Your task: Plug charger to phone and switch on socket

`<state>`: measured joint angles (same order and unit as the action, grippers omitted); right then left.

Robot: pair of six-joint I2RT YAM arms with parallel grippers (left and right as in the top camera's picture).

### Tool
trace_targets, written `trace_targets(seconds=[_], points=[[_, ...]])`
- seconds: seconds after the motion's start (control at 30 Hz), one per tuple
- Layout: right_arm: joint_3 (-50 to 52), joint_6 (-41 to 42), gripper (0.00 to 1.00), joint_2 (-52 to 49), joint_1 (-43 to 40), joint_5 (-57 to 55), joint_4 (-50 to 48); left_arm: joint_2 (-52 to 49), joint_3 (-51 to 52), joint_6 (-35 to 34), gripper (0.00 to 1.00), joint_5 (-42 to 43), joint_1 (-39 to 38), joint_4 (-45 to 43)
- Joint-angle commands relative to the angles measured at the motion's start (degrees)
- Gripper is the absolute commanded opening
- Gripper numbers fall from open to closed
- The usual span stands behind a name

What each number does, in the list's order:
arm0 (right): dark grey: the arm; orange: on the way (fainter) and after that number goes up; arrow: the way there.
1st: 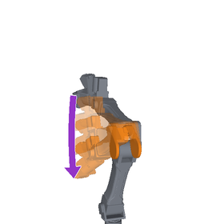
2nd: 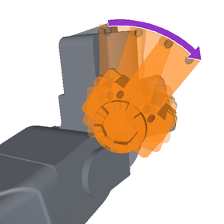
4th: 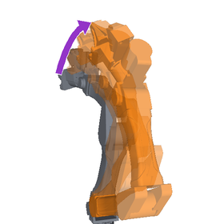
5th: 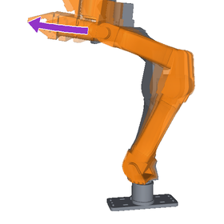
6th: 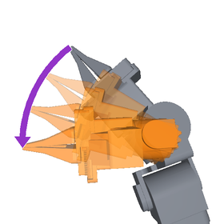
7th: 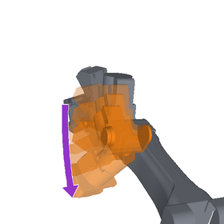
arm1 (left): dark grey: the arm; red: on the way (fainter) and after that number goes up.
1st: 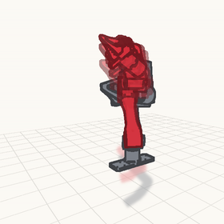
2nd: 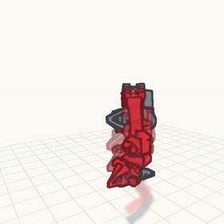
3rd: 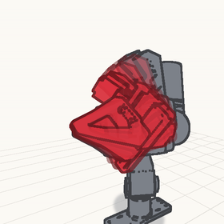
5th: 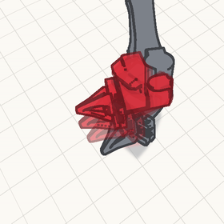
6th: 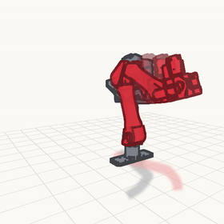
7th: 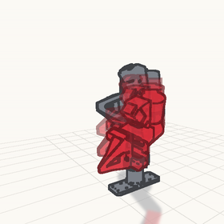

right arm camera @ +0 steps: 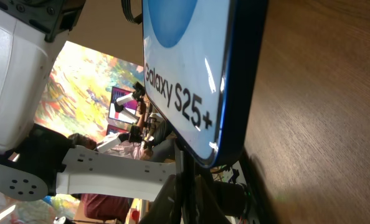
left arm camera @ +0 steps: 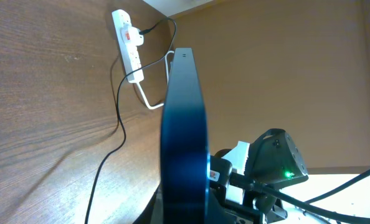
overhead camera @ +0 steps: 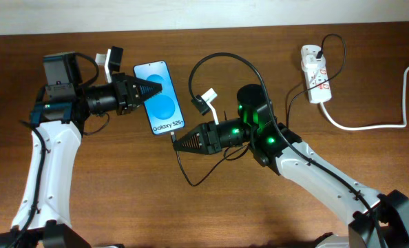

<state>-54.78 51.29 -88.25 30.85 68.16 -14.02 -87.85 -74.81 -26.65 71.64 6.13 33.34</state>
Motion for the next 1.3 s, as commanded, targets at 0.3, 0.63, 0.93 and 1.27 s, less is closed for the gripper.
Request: trace_targets(seconds=[0.3,0.63,0.93,1.27], points=[[0.3,1.8,0.04,-0.4,0.3,0.6,-0.4,0.7,-0.7,0.3,0.0,2.6,-0.1,-0.3],[0.3,1.7,0.04,-0.4,0.3,2.6,-2.0,0.7,-0.7,0.6,0.0,2.5,-0.1,-0.3],[0.3,1.8,0.04,-0.4,0.3,1.9,-1.9,0.7,-0.7,0.5,0.0,2.5,-0.1,-0.3],[0.3,3.3,0.04,-0.4,0.4,1.7,-1.9,0.7,-0.7,0.5,0.0,2.5,-0.1,-0.3]])
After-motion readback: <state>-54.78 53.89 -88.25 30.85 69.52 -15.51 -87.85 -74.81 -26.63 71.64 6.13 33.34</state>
